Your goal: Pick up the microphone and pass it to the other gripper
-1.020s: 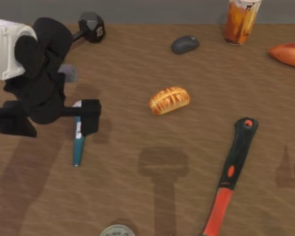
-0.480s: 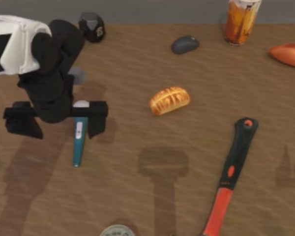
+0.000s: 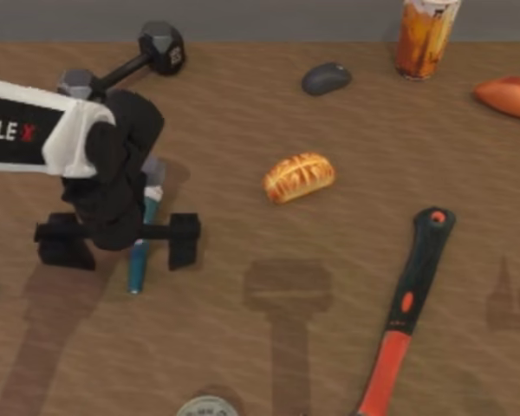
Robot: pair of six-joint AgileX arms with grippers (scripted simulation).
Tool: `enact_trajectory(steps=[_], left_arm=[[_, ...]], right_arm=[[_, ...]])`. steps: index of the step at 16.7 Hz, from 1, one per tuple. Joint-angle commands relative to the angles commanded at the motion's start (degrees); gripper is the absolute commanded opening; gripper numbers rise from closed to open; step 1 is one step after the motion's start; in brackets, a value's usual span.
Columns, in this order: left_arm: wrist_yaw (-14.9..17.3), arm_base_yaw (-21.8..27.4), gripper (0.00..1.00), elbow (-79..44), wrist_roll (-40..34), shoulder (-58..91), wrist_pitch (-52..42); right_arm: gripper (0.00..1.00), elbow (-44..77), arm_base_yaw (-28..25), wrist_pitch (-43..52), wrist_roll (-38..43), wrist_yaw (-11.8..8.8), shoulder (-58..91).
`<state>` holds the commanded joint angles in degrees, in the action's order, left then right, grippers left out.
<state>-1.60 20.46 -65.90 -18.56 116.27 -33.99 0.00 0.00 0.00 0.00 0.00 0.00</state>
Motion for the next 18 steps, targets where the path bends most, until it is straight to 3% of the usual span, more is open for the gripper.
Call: enact_trajectory(steps=[7, 18], left_arm=[[0.0, -0.1, 1.0, 1.4, 0.1, 2.6, 3.6], [0.0, -0.1, 0.17, 1.4, 0.1, 2.6, 3.6]], right_arm=[[1.0, 0.0, 0.0, 0.0, 0.0, 0.0, 0.0], [1.0, 0.0, 0.0, 0.0, 0.0, 0.0, 0.0]])
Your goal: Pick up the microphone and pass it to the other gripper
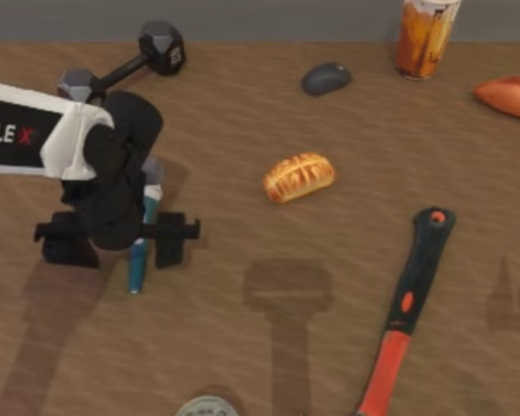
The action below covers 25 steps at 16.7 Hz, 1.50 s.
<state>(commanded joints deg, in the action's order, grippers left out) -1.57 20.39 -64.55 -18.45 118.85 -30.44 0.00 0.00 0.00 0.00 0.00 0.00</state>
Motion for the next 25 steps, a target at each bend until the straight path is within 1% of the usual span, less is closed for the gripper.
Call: enact_trajectory(steps=[2, 3, 10, 11, 14, 16, 19, 22, 25], left_arm=[[0.0, 0.0, 0.02, 0.0, 0.0, 0.0, 0.0], [0.0, 0.0, 0.0, 0.0, 0.0, 0.0, 0.0], [0.0, 0.0, 0.0, 0.0, 0.0, 0.0, 0.0], [-1.0, 0.1, 0.0, -1.3, 0.8, -3.8, -2.0], [-0.2, 0.1, 0.0, -0.9, 1.2, -4.0, -0.1], [1.5, 0.1, 0.0, -0.1, 2.2, -4.7, 4.0], [5.5, -0.3, 0.0, 2.4, 4.5, -6.8, 14.3], [10.6, -0.8, 0.0, 6.0, 7.5, -9.6, 28.5], [16.4, -1.3, 0.0, 10.5, 10.8, -13.3, 44.9]], right_arm=[[1.0, 0.0, 0.0, 0.0, 0.0, 0.0, 0.0], [1.0, 0.0, 0.0, 0.0, 0.0, 0.0, 0.0], [1.0, 0.0, 0.0, 0.0, 0.0, 0.0, 0.0], [1.0, 0.0, 0.0, 0.0, 0.0, 0.0, 0.0], [1.0, 0.0, 0.0, 0.0, 0.0, 0.0, 0.0], [1.0, 0.0, 0.0, 0.0, 0.0, 0.0, 0.0], [1.0, 0.0, 0.0, 0.0, 0.0, 0.0, 0.0], [1.0, 0.0, 0.0, 0.0, 0.0, 0.0, 0.0], [1.0, 0.0, 0.0, 0.0, 0.0, 0.0, 0.0]])
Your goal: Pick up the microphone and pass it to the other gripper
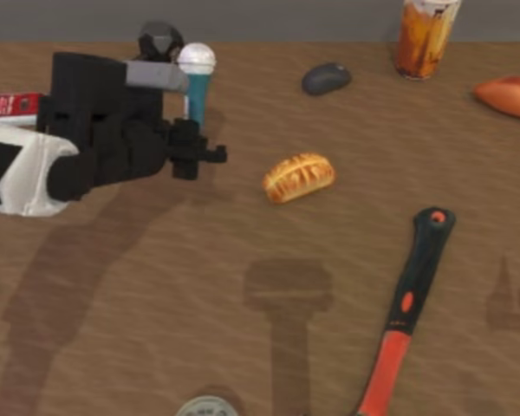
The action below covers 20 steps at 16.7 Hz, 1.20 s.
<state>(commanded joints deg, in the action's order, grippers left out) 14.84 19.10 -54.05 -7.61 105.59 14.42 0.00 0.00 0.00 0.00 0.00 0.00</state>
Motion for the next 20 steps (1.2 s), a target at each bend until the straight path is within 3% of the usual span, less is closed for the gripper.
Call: enact_trajectory(steps=[5, 10, 16, 20], left_arm=[[8.7, -0.9, 0.0, 7.0, 5.4, -7.0, 24.1], [13.4, -1.5, 0.0, 10.6, 8.5, -12.1, 34.8], [13.2, -1.0, 0.0, 10.5, 8.6, -12.1, 35.1], [7.3, 4.4, 0.0, 11.3, 7.5, -12.8, 37.4]], right_arm=[[1.0, 0.0, 0.0, 0.0, 0.0, 0.0, 0.0], [1.0, 0.0, 0.0, 0.0, 0.0, 0.0, 0.0], [1.0, 0.0, 0.0, 0.0, 0.0, 0.0, 0.0], [1.0, 0.0, 0.0, 0.0, 0.0, 0.0, 0.0]])
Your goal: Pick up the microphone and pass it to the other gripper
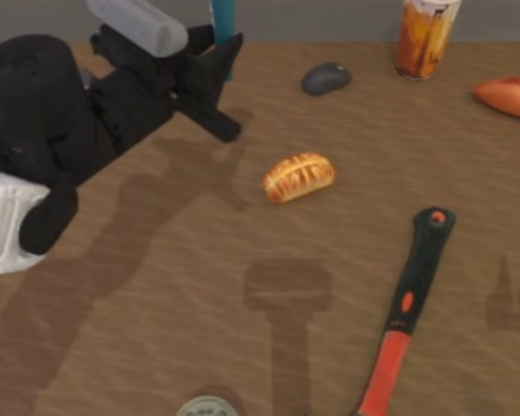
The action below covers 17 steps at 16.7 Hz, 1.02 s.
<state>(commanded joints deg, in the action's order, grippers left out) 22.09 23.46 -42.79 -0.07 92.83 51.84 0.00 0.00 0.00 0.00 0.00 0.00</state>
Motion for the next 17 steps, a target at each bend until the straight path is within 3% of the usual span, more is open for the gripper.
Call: enact_trajectory(steps=[4, 6, 17], left_arm=[[-9.3, 8.7, 0.0, 1.5, -1.8, -1.4, 3.3], [-12.4, 11.7, 0.0, 2.0, -2.4, -2.1, 4.5], [-13.2, 12.5, 0.0, 2.1, -2.6, -2.3, 4.8]], right_arm=[[1.0, 0.0, 0.0, 0.0, 0.0, 0.0, 0.0], [1.0, 0.0, 0.0, 0.0, 0.0, 0.0, 0.0], [1.0, 0.0, 0.0, 0.0, 0.0, 0.0, 0.0]])
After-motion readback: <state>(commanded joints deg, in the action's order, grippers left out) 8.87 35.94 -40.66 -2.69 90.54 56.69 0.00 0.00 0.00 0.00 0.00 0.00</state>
